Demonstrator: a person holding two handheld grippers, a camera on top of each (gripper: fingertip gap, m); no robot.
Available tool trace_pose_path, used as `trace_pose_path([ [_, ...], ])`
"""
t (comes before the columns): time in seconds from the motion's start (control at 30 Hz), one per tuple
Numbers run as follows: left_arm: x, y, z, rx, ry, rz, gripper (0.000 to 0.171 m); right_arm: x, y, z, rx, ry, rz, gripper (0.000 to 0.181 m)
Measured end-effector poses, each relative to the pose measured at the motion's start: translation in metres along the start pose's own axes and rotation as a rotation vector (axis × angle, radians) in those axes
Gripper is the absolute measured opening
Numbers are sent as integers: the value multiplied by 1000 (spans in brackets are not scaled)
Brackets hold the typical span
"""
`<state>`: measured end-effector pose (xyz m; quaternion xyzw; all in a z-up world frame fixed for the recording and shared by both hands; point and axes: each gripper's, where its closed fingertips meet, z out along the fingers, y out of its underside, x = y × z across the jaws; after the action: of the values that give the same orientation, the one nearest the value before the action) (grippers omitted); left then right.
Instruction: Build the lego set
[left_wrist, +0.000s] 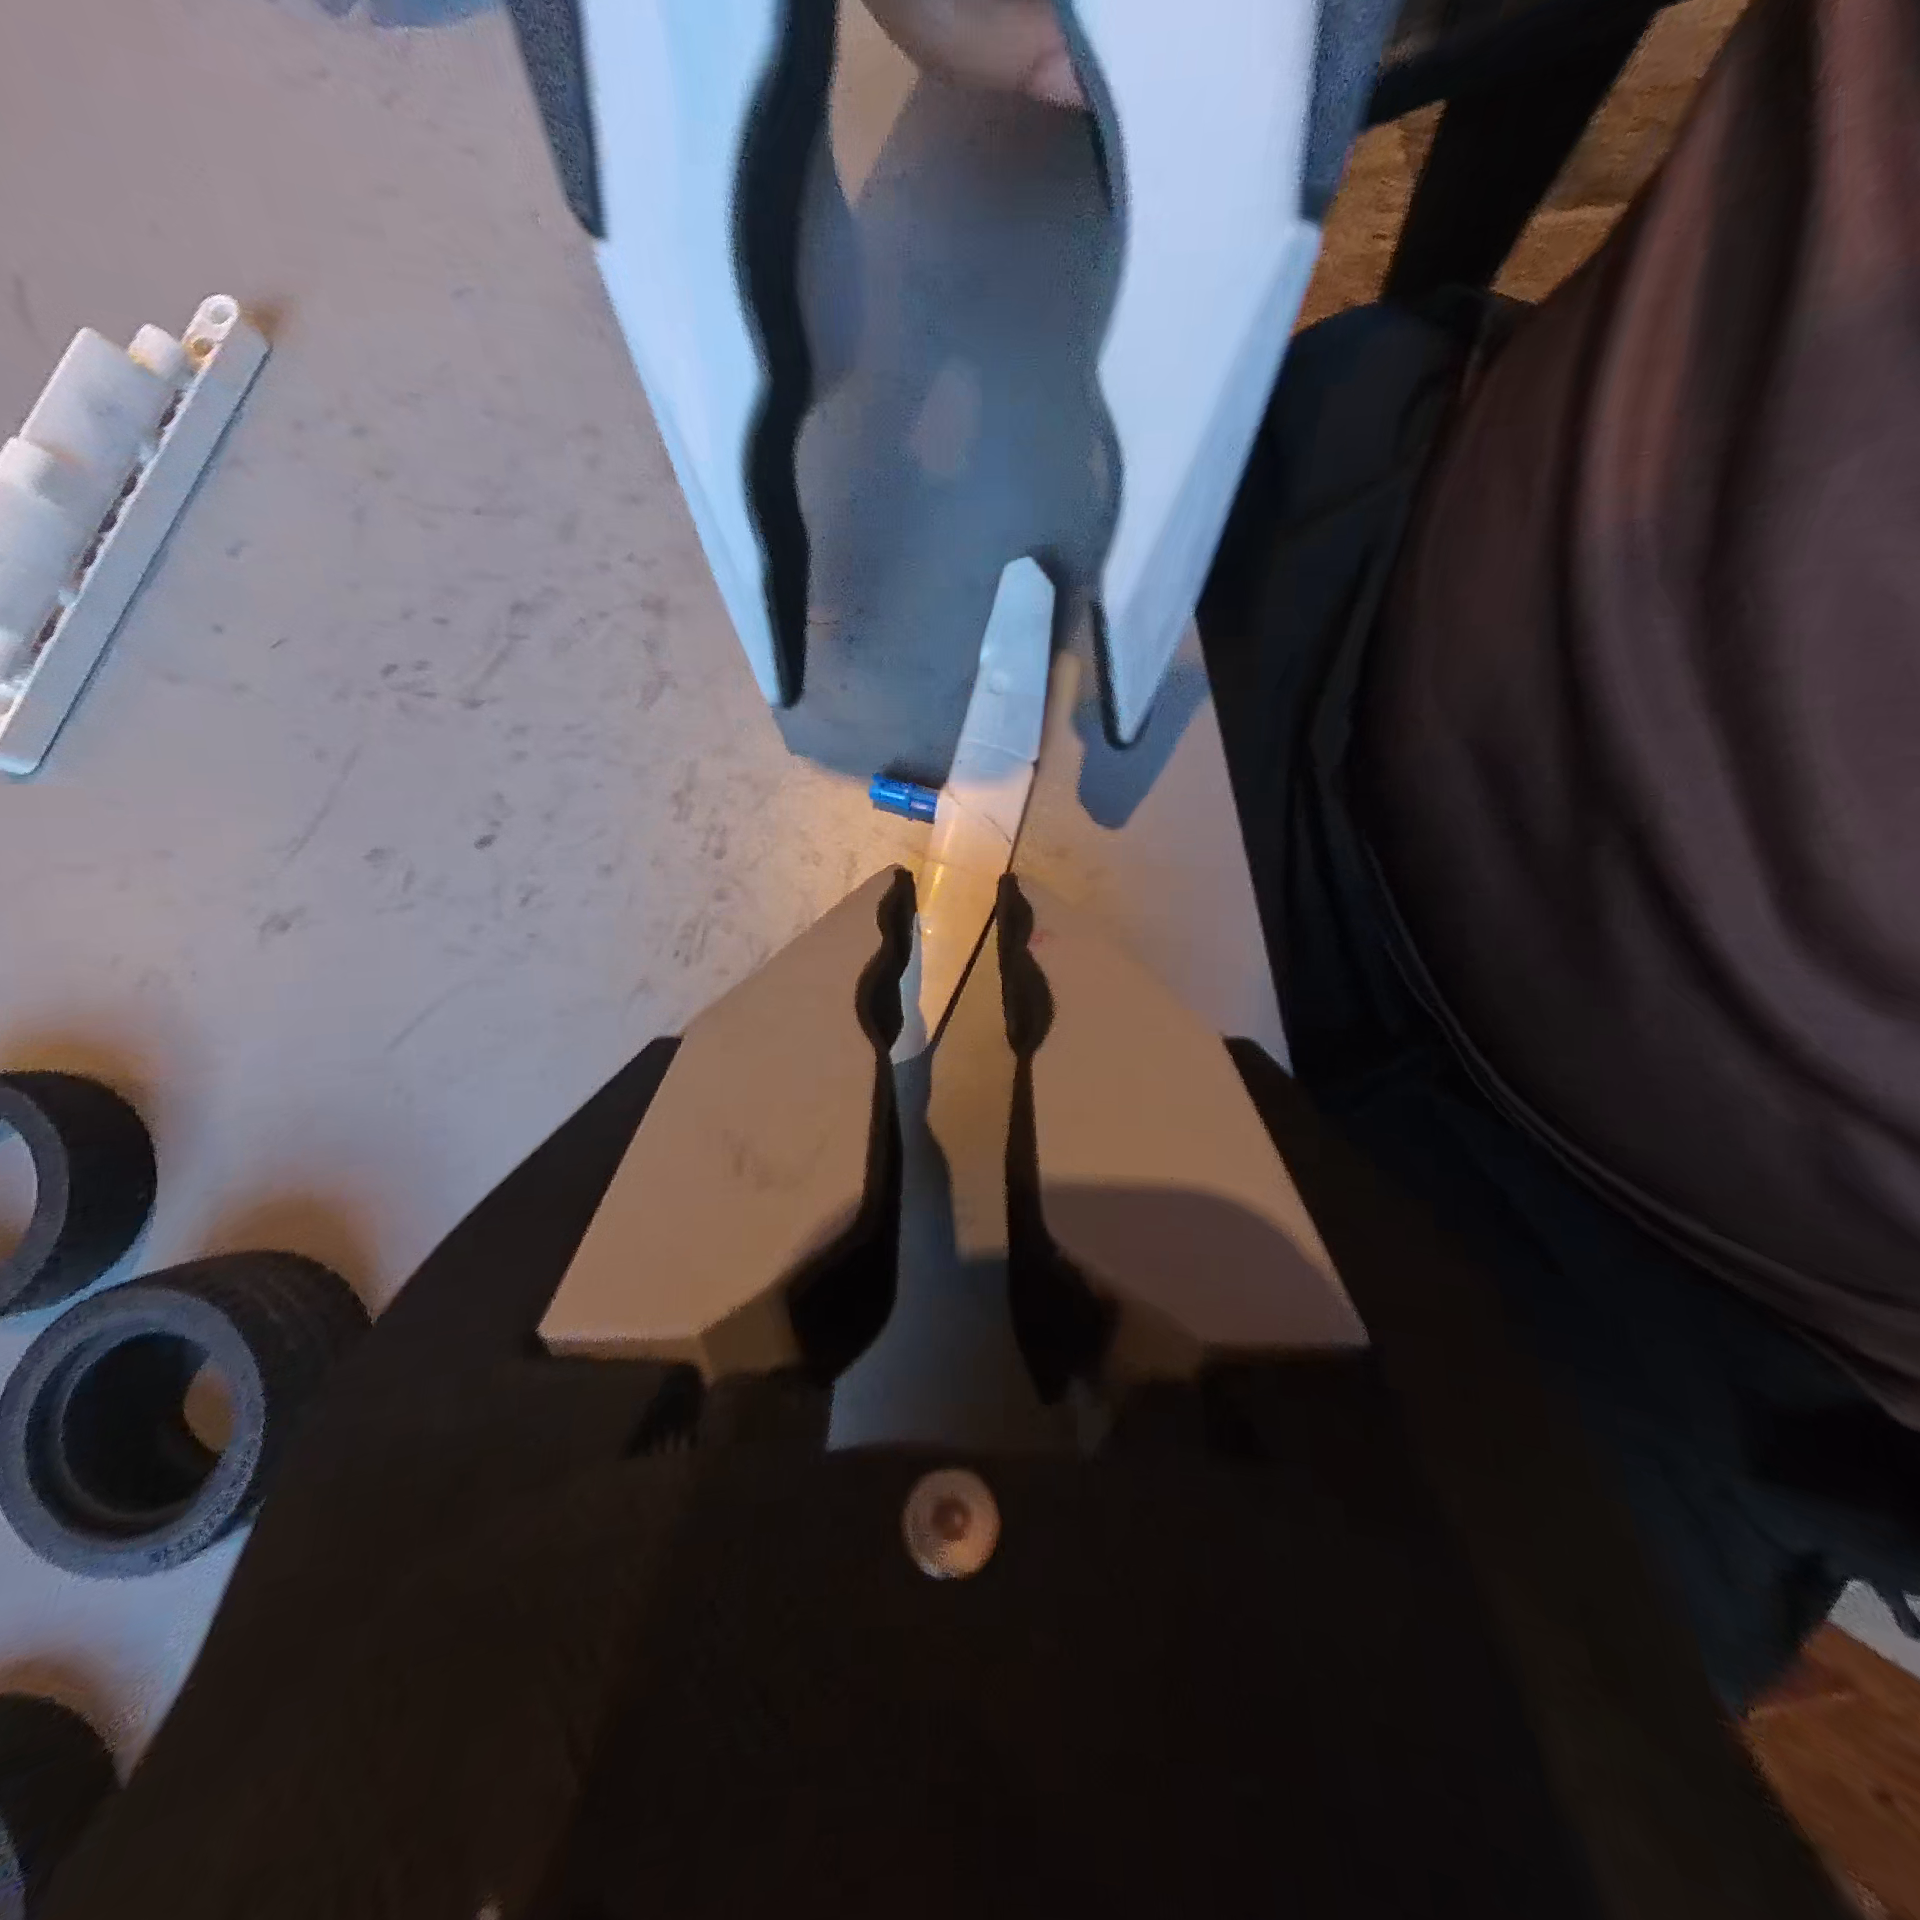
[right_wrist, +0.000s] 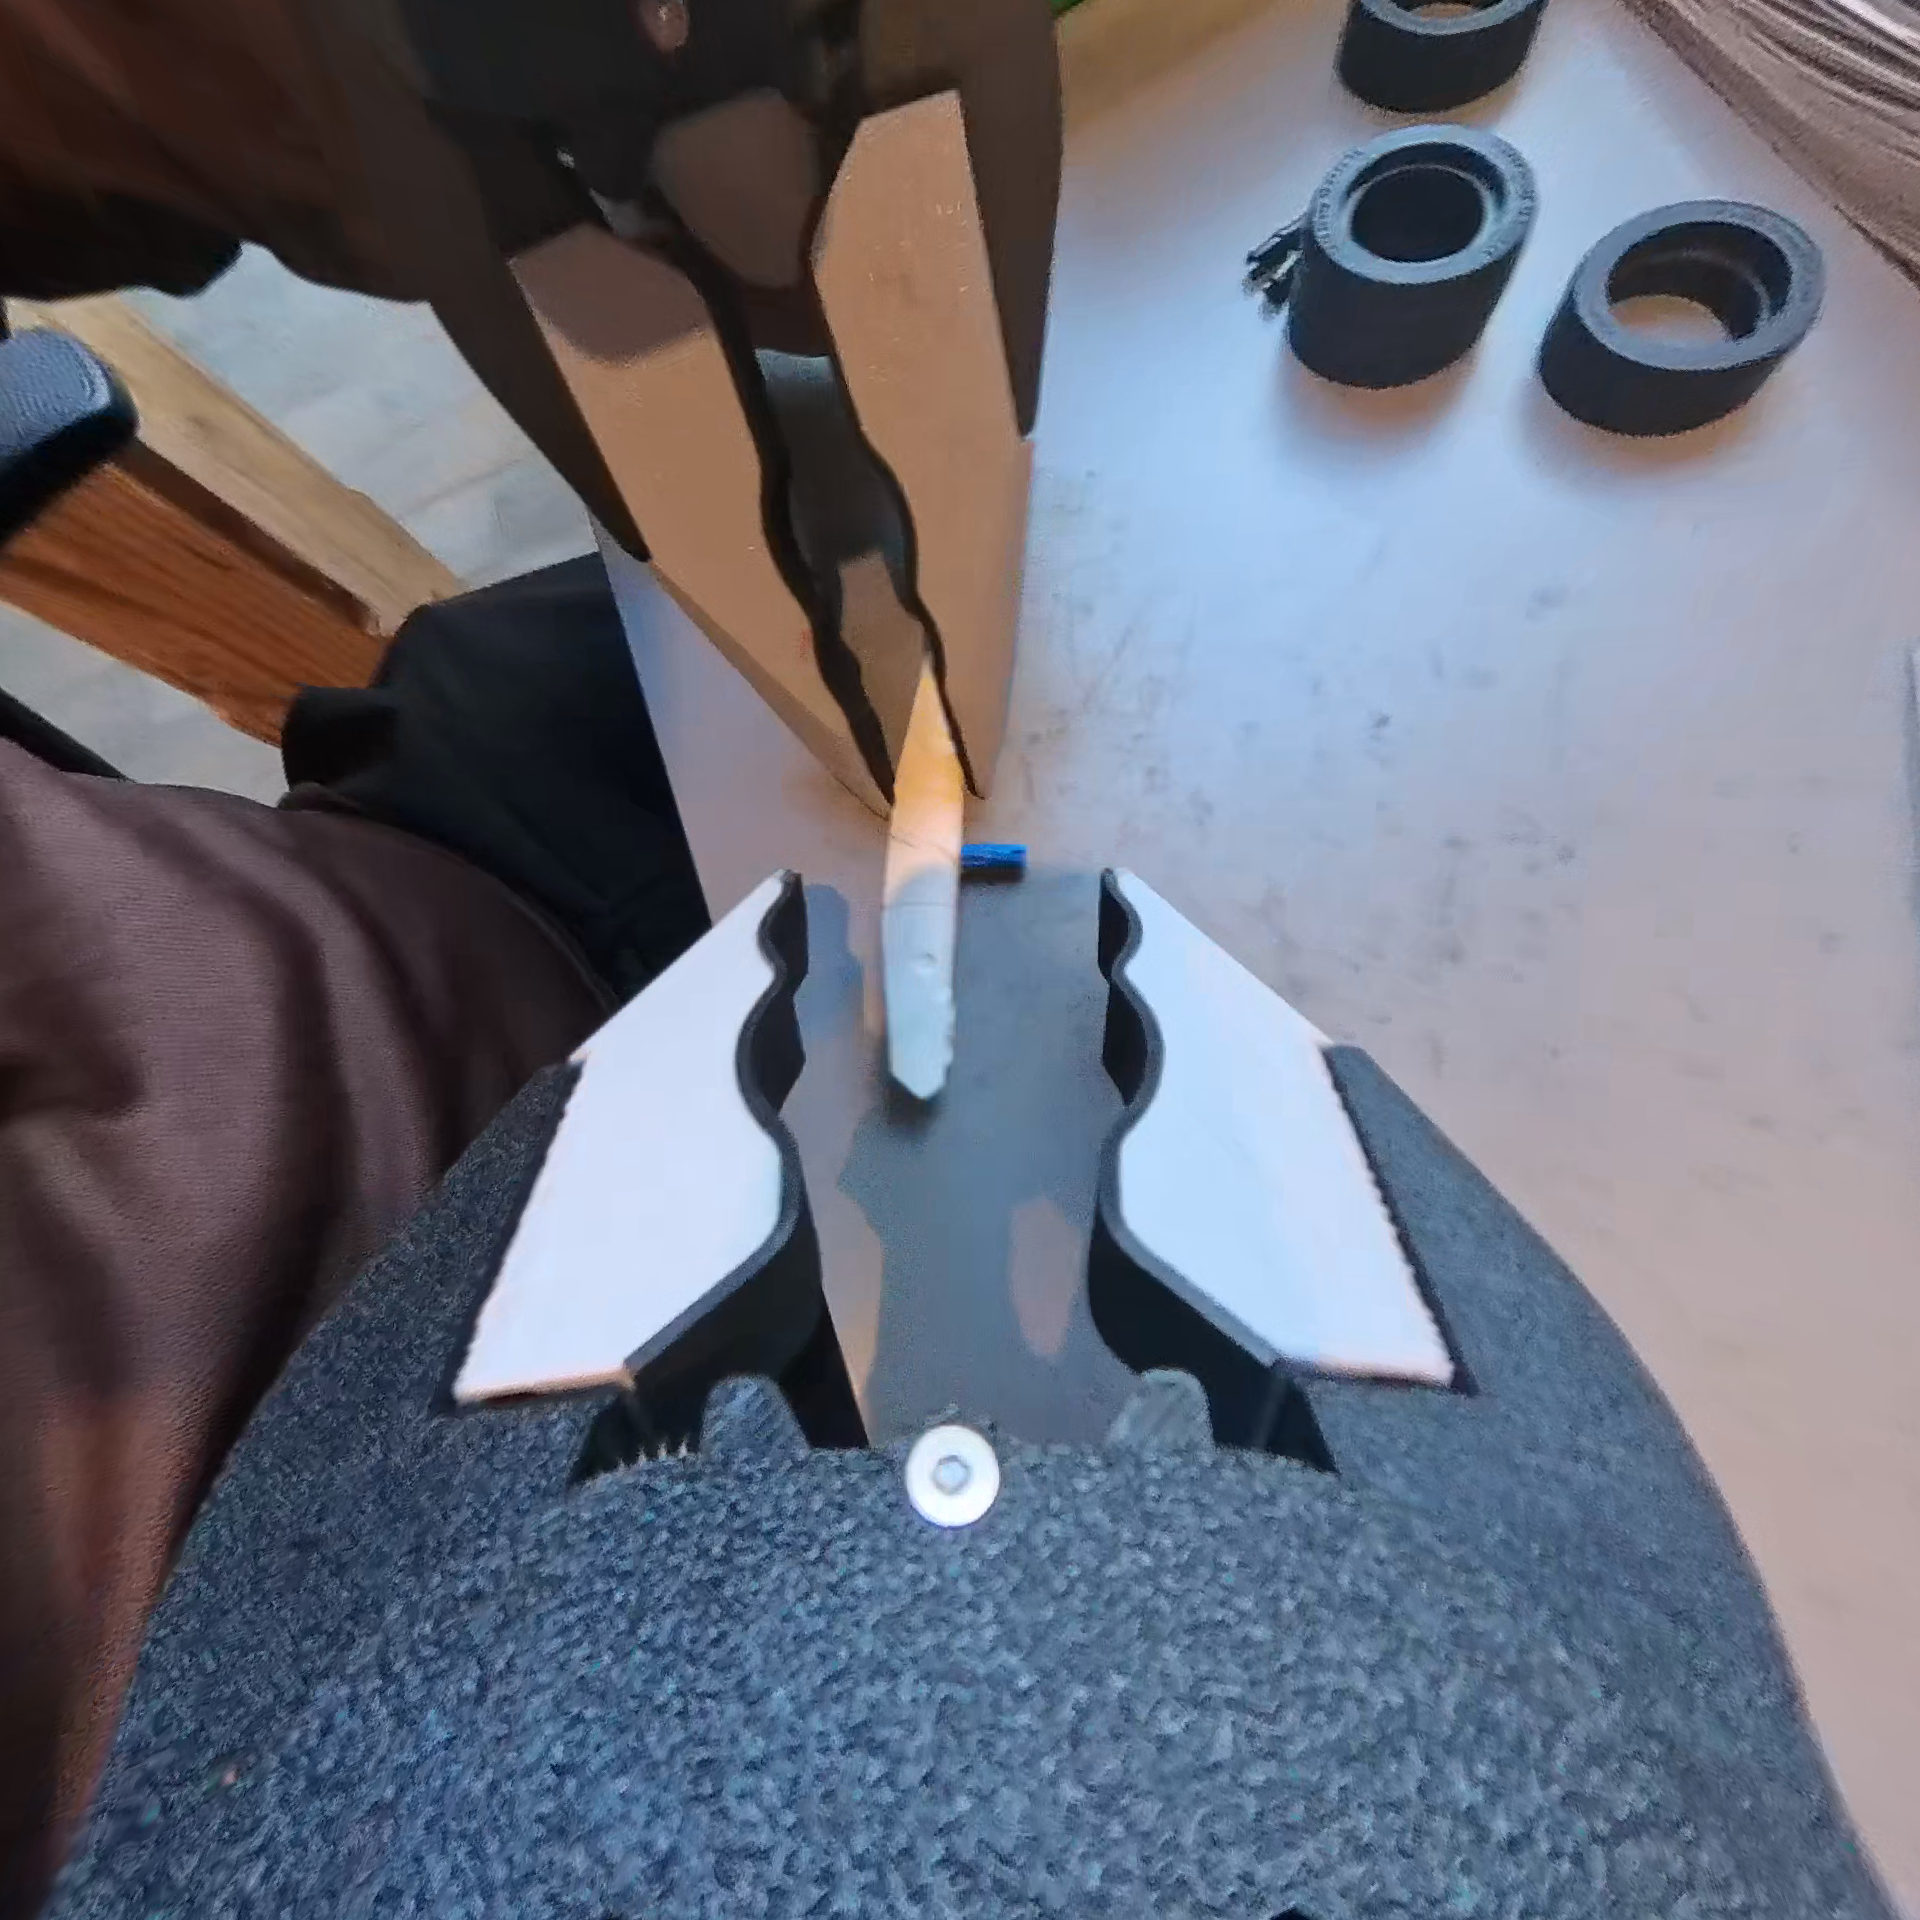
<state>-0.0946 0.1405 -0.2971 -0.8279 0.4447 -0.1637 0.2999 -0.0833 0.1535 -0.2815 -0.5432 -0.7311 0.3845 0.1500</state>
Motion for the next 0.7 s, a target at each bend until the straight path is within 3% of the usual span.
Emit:
trace_pose_path([
  [0.2, -2, -1, 1, 12, -61, -30, 14, 0, 4, 15, -36, 15, -85, 50],
  [0.4, -3, -1, 1, 22, -71, -49, 14, 5, 3, 18, -43, 40, -161, 30],
  [0.7, -4, -2, 1, 51, -74, -97, 13, 6, 2, 19, -41, 32, -204, 28],
])
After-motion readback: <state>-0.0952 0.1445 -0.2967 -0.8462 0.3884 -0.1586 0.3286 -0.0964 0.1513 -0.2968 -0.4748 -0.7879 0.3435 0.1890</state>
